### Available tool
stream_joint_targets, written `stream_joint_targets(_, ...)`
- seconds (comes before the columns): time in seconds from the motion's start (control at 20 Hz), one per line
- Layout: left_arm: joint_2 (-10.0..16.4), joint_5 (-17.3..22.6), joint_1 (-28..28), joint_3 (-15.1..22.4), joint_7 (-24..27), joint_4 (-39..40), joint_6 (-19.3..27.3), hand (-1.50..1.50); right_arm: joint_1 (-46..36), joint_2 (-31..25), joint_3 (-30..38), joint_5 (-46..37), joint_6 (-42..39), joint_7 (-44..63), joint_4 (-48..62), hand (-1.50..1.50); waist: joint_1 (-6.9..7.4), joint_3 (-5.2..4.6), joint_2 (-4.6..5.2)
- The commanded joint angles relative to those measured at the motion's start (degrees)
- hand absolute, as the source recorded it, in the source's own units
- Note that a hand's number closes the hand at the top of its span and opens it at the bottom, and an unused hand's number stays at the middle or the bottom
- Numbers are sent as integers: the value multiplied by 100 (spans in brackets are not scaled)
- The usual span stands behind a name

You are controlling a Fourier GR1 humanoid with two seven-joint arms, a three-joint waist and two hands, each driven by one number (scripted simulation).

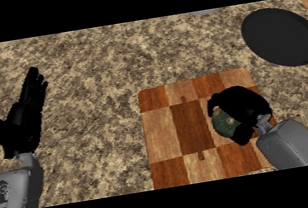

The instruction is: Pick the squash from the cutting board and place it in the pan

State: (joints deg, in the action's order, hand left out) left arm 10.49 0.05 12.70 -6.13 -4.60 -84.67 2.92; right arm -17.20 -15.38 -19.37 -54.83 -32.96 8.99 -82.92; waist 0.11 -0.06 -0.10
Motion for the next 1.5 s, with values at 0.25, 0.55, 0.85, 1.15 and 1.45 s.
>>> stream_joint_targets(0.25, -142, -104, 43, 28, -77, -96, 68, 0, 377, 400, -41, -489, 390, -186, 59, 150, -10, 6, 10)
stream_joint_targets(0.55, -88, -48, 65, -12, -179, -158, 28, 0, -430, 1503, 144, -300, 822, 1518, 1002, 150, 69, 8, 21)
stream_joint_targets(0.85, -50, -88, 115, -34, -73, 85, -3, 0, -459, 1304, 64, -1043, 2099, 1675, -355, 150, -52, 7, -3)
stream_joint_targets(1.15, -59, -34, -107, -64, -10, -8, -59, 0, -358, 1314, 405, -1019, 2365, 1904, -1592, 150, -49, 5, -9)
stream_joint_targets(1.45, 31, 49, 162, -242, 343, 518, -176, 0, -913, 1093, 1600, -568, 2815, 1646, -1350, 150, -20, 6, 25)
